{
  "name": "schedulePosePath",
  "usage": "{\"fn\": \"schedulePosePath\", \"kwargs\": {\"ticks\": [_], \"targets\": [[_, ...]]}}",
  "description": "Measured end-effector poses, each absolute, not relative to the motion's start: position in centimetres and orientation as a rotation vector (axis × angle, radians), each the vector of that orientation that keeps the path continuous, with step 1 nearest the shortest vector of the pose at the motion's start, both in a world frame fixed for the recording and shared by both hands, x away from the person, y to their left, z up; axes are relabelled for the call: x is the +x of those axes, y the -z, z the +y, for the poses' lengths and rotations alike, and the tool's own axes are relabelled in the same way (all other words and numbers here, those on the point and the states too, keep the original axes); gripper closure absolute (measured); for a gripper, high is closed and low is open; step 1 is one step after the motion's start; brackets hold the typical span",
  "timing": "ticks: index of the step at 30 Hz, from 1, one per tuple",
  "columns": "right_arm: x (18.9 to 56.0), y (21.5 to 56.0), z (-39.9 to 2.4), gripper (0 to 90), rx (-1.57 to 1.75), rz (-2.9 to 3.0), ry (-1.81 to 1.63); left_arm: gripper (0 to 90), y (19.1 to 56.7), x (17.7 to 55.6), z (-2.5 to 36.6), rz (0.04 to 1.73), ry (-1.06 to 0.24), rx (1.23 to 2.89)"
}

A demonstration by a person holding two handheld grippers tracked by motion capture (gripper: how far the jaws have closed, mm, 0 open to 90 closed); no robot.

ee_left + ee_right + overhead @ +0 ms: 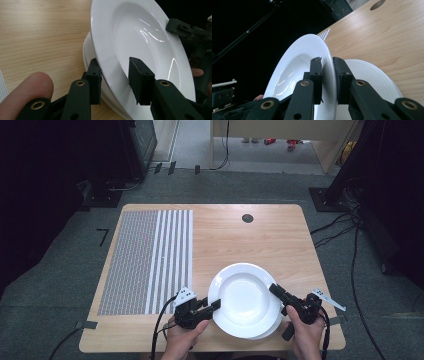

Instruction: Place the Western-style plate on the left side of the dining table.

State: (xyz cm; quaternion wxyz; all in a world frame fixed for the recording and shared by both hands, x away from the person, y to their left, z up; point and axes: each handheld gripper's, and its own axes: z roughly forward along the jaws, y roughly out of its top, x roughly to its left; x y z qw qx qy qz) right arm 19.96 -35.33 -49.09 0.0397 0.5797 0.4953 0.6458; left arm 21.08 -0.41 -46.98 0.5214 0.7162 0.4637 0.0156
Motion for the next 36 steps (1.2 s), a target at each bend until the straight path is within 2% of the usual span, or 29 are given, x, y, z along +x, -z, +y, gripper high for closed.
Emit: {"fn": "schedulePosePath", "kwargs": {"ticks": [15, 21, 36], "targets": [[21.7, 47.4, -32.9, 78.3, 1.807, 1.524, -1.994, 65.2, 44.4, 22.8, 1.7, 1.104, -0.009, 1.667], [22.8, 46.7, -31.6, 78.3, 1.822, 1.525, -1.988, 70.6, 43.7, 24.1, 3.3, 1.156, 0.007, 1.613], [25.7, 45.1, -26.7, 77.8, 1.812, 1.586, -2.003, 73.7, 42.0, 25.9, 7.9, 1.228, -0.054, 1.548]]}}
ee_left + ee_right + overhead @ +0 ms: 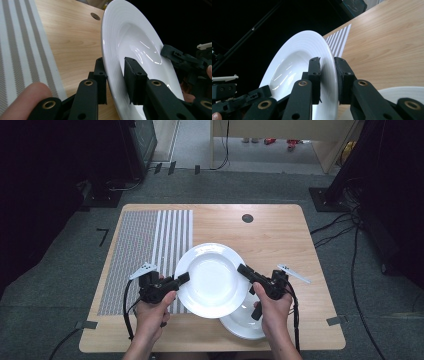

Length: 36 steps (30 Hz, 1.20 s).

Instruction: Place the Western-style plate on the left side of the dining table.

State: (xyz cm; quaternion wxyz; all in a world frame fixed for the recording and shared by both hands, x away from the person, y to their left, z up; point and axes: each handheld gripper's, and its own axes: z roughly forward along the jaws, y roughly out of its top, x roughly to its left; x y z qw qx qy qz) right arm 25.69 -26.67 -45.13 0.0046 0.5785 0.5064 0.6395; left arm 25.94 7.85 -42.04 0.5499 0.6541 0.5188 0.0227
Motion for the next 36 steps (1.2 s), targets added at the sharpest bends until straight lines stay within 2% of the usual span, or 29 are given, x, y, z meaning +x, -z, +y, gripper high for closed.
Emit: {"fn": "schedulePosePath", "kwargs": {"ticks": [23, 36], "targets": [[31.2, 44.7, -17.9, 77.8, 1.822, 1.750, -1.977, 76.8, 42.8, 29.4, 16.4, 1.371, -0.076, 1.378], [34.9, 45.4, -13.4, 77.6, 1.846, 1.837, -1.931, 75.0, 44.2, 31.0, 19.9, 1.468, -0.152, 1.326]]}}
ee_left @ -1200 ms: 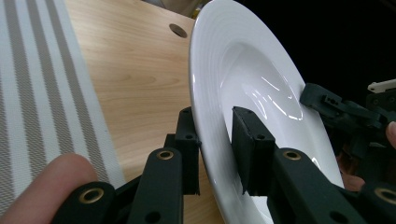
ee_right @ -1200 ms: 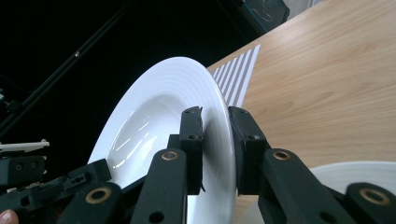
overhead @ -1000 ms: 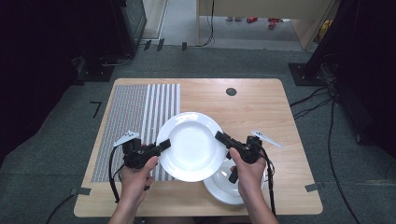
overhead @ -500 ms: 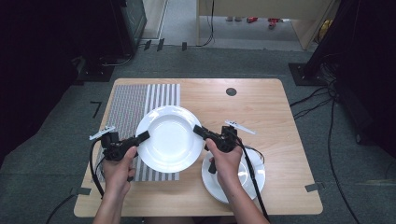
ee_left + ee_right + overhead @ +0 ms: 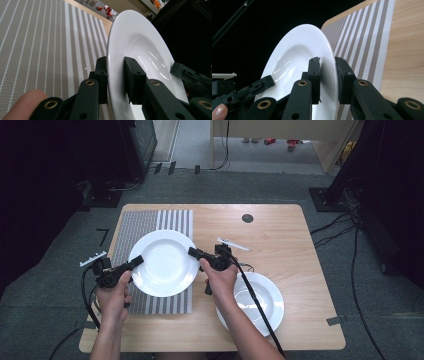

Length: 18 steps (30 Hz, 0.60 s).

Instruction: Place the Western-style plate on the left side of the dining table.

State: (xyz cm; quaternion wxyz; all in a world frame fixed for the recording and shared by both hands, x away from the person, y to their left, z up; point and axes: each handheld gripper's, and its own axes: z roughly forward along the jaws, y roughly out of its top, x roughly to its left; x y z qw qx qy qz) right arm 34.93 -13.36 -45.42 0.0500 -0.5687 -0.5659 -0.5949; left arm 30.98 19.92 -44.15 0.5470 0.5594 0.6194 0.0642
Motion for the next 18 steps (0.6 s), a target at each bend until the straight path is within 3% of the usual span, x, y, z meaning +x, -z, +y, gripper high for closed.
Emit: {"fn": "schedulePosePath", "kwargs": {"ticks": [18], "targets": [[39.0, 48.1, -9.4, 78.5, -1.769, -1.717, 1.667, 73.3, 47.8, 33.9, 23.1, 1.596, -0.153, 1.238]]}}
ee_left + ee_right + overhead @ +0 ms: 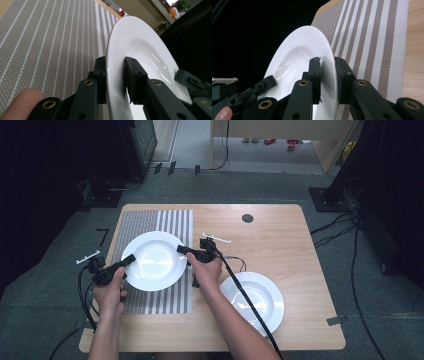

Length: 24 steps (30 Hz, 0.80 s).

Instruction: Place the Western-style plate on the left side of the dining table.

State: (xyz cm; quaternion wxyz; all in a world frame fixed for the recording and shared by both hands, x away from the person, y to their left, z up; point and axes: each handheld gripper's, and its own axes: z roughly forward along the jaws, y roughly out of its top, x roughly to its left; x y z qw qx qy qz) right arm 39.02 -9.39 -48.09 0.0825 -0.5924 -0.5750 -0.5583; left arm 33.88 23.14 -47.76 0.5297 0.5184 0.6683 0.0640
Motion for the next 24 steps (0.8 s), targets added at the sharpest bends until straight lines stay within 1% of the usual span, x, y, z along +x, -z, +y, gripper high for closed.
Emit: {"fn": "schedulePosePath", "kwargs": {"ticks": [11, 16, 24], "targets": [[41.1, 50.4, -7.9, 78.1, -1.832, -1.634, 1.614, 73.8, 48.9, 36.4, 24.1, 1.640, -0.158, 1.215], [41.6, 50.7, -7.4, 78.1, -1.848, -1.618, 1.628, 73.7, 49.0, 37.5, 24.7, 1.642, -0.156, 1.197], [42.4, 51.3, -6.7, 78.5, -1.893, -1.573, 1.639, 73.8, 49.8, 38.3, 24.9, 1.661, -0.153, 1.203]]}}
